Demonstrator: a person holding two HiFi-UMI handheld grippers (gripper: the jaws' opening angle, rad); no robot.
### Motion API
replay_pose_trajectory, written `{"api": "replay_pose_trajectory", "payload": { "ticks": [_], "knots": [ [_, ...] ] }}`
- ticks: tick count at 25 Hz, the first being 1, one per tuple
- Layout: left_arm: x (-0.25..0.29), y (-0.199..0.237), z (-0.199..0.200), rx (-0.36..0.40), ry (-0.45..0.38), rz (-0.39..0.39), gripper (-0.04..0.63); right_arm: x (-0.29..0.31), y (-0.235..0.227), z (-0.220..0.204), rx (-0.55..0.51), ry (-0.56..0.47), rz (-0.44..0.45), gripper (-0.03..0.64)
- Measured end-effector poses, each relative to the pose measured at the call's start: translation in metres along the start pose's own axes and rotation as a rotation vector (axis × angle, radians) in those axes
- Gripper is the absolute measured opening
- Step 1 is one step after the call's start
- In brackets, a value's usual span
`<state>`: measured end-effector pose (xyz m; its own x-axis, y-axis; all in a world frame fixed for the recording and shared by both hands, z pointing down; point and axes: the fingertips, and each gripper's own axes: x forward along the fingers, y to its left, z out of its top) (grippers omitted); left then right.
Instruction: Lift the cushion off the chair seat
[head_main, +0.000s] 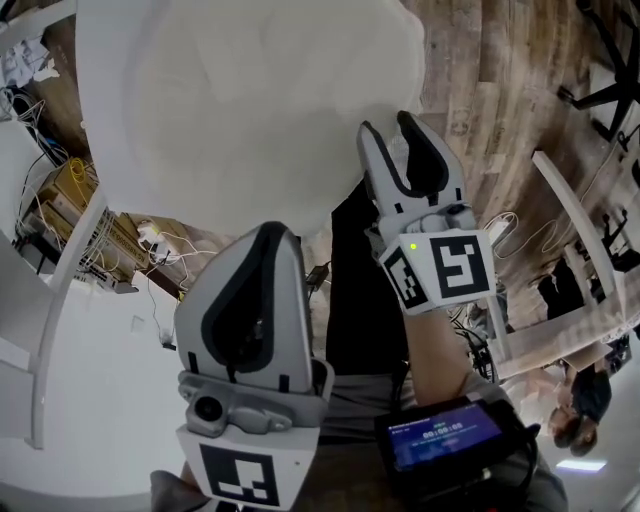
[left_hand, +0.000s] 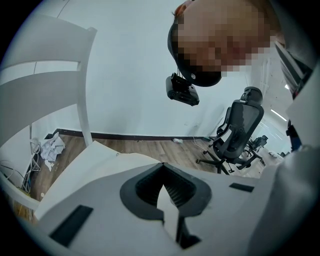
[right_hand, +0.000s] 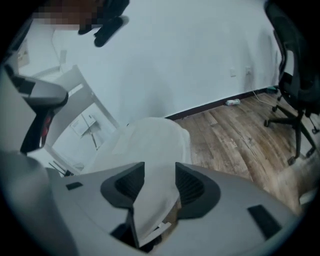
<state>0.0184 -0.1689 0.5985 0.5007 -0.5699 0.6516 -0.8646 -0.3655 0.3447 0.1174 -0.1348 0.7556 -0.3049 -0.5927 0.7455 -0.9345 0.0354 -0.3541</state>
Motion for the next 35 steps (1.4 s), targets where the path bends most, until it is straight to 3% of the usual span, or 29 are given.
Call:
{"api": "replay_pose_trajectory", "payload": {
  "ticks": [5, 10, 12, 22, 29, 35],
  "knots": [
    [0.005, -0.009, -0.003, -0.001, 0.005, -0.003, 0.006, 0.005, -0.021, -0.001, 0.07, -0.016, 0.026, 0.296],
    [0.008, -0.01, -0.008, 0.004, 0.016, 0.009, 0.006, 0.02, -0.029, -0.012, 0.181, -0.004, 0.12, 0.31],
    [0.008, -0.008, -0.01, 0.008, 0.024, 0.022, 0.006, 0.024, -0.026, -0.015, 0.167, 0.005, 0.149, 0.294],
    [0.002, -0.017, 0.012, 0.013, -0.018, 0.026, 0.006, 0.013, -0.012, 0.0, 0.127, 0.0, 0.181, 0.076],
    [-0.015, -0.031, 0.048, 0.03, -0.092, 0.037, 0.006, -0.009, 0.02, 0.039, 0.007, -0.03, 0.221, 0.048],
    [-0.043, -0.038, 0.089, 0.061, -0.176, 0.066, 0.006, -0.036, 0.074, 0.083, -0.109, -0.05, 0.29, 0.044]
  ]
}}
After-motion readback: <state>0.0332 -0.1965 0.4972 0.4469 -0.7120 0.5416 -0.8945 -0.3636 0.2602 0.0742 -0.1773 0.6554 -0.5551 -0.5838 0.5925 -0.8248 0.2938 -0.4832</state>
